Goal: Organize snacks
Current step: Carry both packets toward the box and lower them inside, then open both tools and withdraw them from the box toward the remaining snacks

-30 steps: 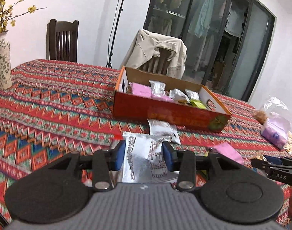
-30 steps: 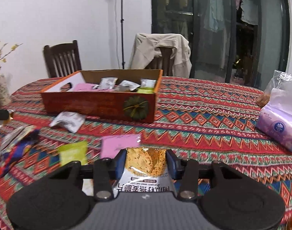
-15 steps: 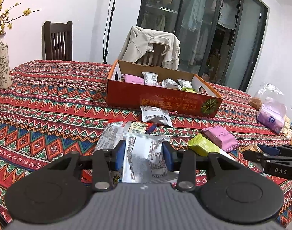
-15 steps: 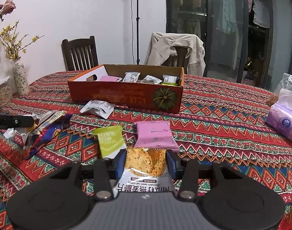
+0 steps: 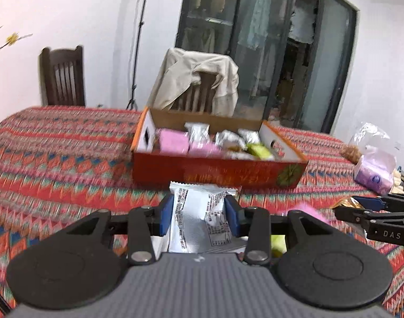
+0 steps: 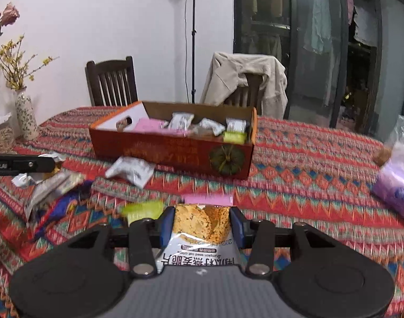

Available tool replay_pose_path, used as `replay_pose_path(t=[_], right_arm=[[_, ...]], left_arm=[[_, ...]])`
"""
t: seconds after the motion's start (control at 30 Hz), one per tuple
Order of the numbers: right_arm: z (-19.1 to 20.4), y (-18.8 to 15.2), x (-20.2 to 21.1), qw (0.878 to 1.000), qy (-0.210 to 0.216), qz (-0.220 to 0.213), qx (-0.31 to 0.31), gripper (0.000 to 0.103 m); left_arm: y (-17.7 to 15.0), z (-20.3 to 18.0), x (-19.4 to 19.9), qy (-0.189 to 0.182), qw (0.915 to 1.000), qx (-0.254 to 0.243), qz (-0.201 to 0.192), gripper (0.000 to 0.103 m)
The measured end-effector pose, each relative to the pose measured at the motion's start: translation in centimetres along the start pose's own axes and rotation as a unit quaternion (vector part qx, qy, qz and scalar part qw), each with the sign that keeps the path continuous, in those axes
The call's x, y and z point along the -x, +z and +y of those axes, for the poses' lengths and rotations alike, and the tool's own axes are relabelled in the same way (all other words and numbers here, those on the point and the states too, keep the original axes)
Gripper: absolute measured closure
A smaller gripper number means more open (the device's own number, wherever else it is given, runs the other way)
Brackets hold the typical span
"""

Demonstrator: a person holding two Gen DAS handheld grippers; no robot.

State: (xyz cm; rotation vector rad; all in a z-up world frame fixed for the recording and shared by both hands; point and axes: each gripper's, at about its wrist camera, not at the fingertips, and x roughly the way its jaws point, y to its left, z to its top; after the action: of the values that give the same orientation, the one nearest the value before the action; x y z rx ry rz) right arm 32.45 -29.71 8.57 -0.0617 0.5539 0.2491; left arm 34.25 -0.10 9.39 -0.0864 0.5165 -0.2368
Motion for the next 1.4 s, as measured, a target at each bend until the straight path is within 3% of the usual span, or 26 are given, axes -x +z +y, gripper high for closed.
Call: replay_pose_path(t=[0.2, 0.37, 0.53, 0.7, 0.8, 0.93, 1.0, 1.03, 1.4], right_arm=[[-0.1, 5.1, -2.4, 0.999, 0.021, -0.024, 0.03, 0.059], [-0.7, 9.7, -6.8, 0.998, 0.044, -0.03, 0.035, 0.059], [-1.5, 12.9, -14.0, 0.997, 0.07, 0.006, 0.018, 0.059], [-2.0, 14.6, -21.3, 0.996, 0.07, 0.054, 0.0, 0.059], [-1.5, 15.2, -24.3, 0.995, 0.072, 0.076, 0.0, 0.059], [-0.2, 15.7, -27.5, 0.994, 0.054, 0.095, 0.005, 0.057], [0.4, 15.8, -28.5, 0.993, 0.045, 0.104, 0.011, 0.041], [0.7, 15.7, -28.7, 0.993, 0.044, 0.106, 0.014, 0.041], [0.0, 16.1, -25.0, 0.996, 0.037, 0.081, 0.01, 0.032]], left_arm=[[4.3, 0.3, -4.9, -0.015, 0.9998, -0.012, -0.003, 0.061], [8.0, 0.8, -10.6, -0.024, 0.9994, -0.014, 0.021, 0.061], [10.1, 1.4, -16.2, -0.002, 0.9986, -0.039, 0.035, 0.061], [9.4, 3.2, -19.9, 0.029, 0.9967, -0.042, 0.063, 0.061], [8.6, 3.9, -21.0, 0.037, 0.9955, -0.04, 0.077, 0.06], [8.2, 4.0, -21.9, 0.035, 0.9936, -0.05, 0.095, 0.048], [8.0, 3.7, -21.7, 0.025, 0.9933, -0.06, 0.095, 0.039], [8.0, 3.6, -21.6, 0.023, 0.9933, -0.063, 0.094, 0.033], [8.5, 2.8, -18.4, 0.038, 0.9937, -0.056, 0.089, 0.014]])
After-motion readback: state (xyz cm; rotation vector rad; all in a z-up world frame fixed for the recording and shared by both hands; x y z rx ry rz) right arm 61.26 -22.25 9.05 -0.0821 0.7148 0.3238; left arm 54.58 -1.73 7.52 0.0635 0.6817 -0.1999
